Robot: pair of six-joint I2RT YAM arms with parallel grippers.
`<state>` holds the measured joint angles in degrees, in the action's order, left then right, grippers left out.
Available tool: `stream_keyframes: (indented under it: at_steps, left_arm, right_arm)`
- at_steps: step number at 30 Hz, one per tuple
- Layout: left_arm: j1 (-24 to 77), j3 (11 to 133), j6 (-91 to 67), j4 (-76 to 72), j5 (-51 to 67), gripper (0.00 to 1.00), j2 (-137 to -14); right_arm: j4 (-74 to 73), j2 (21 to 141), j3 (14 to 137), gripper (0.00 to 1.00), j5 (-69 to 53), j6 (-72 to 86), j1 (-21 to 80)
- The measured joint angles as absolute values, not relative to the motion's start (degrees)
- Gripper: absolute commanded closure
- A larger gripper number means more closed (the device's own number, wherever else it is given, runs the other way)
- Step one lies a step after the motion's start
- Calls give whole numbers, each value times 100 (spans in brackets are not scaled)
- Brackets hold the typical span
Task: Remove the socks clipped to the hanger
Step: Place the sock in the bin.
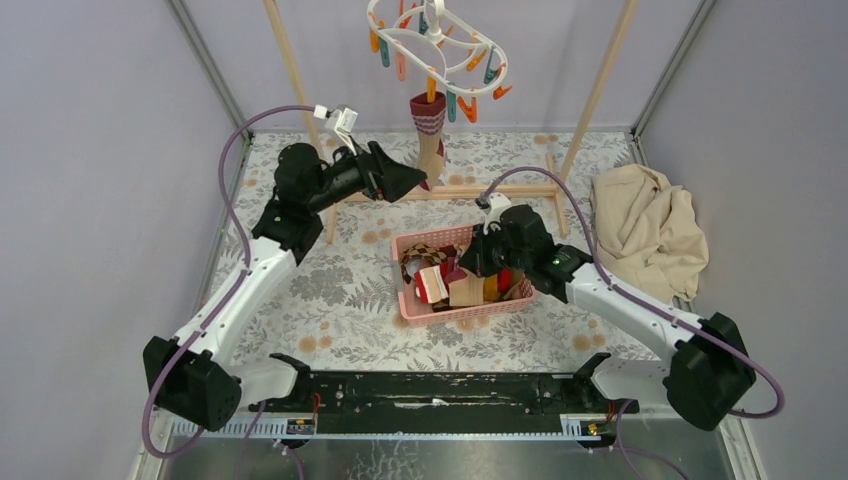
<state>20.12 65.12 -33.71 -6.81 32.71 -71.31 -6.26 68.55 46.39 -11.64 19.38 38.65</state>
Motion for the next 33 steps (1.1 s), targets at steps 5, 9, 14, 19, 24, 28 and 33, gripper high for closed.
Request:
stream_keyframes:
  at_steps: [5, 9, 14, 19, 24, 28, 33]
  left_arm:
    - [2012, 6130, -3345, -397, 3236, 1, -6637]
    - [2014, 5902, -3323, -220, 3229, 1, -6309]
    - [2014, 5701, -3284, -99, 3210, 1, -6071]
    - [2014, 5520, -3286, -14, 3212, 1, -5955]
    - [2012, 5378, -3288, 21, 3214, 1, -5872]
    - [2014, 5293, -3288, 34, 3212, 1, -5826]
    - [2012, 5253, -3284, 156, 3208, 1, -5819]
  right_arm:
    - [-325, 7345, 4619, 100, -1278, 2027, 3865]
    - [-43, 7784, 4617, 100, -1341, 2086, 3865]
    - [163, 8291, 4619, 100, -1323, 2123, 3874]
    - [180, 8884, 4674, 100, -1052, 2189, 3900]
    - [189, 9260, 4880, 98, -947, 2241, 3911]
    - [204, 9476, 5065, 97, -919, 2239, 3922]
    - [148, 9537, 5179, 92, -886, 2196, 3938]
